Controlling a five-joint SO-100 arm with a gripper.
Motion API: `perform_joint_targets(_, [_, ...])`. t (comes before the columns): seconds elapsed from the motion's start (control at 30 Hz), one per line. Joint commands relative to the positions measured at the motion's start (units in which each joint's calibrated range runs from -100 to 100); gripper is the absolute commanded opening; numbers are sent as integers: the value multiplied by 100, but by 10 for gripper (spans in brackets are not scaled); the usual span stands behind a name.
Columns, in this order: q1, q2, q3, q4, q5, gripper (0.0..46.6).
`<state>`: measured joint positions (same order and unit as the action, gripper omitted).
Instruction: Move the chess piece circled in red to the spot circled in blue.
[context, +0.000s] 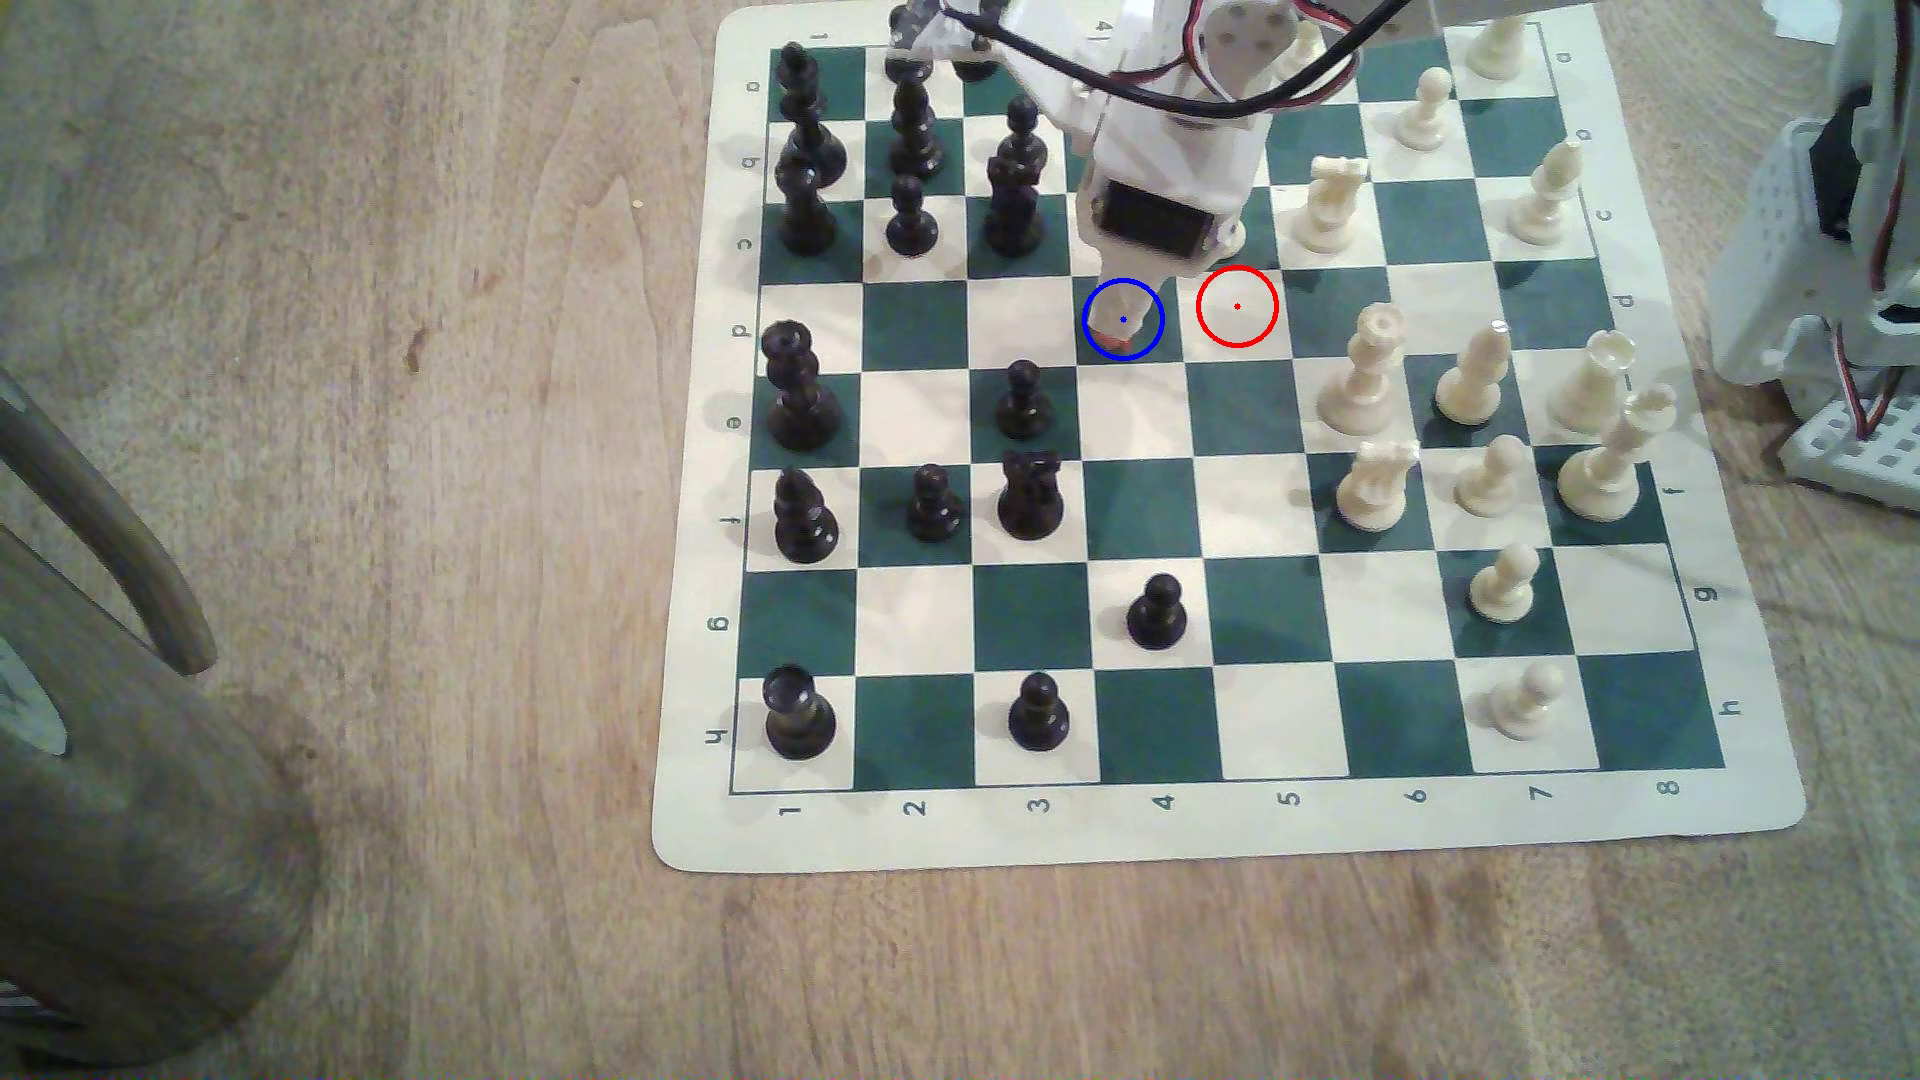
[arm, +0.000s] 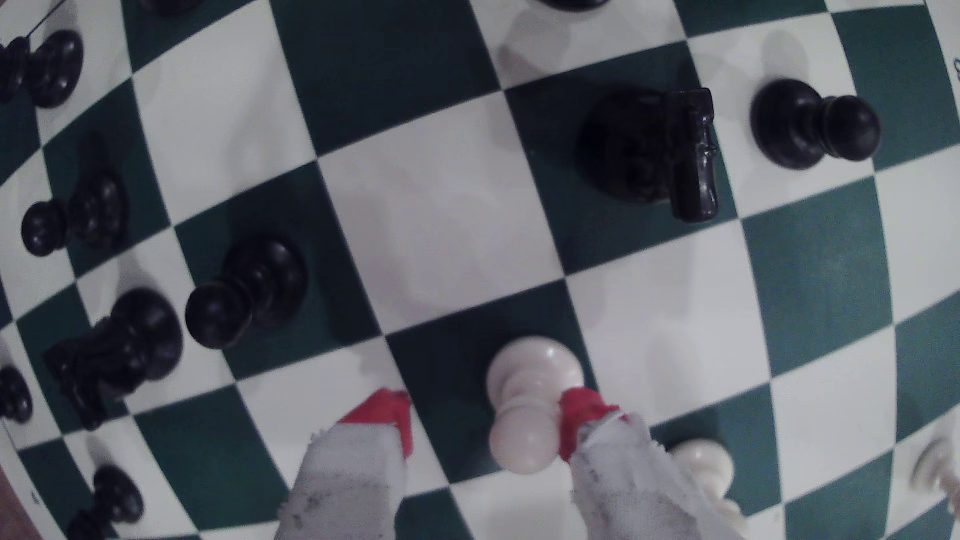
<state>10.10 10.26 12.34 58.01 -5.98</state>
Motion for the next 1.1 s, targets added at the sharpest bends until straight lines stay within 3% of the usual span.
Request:
perform_joint_targets(0.0, [57,-339,154,-281,29,187])
perform_joint_targets(0.47, [198,-1646,552,14,78,202])
perform_joint_targets(0.8, [-615,-5177,2882,645,34,213])
perform_joint_targets(0.87, [-686,-5763,3154,1046,39,179])
perform_joint_targets(1.07, [-811,-7470,4523,1128,73,157])
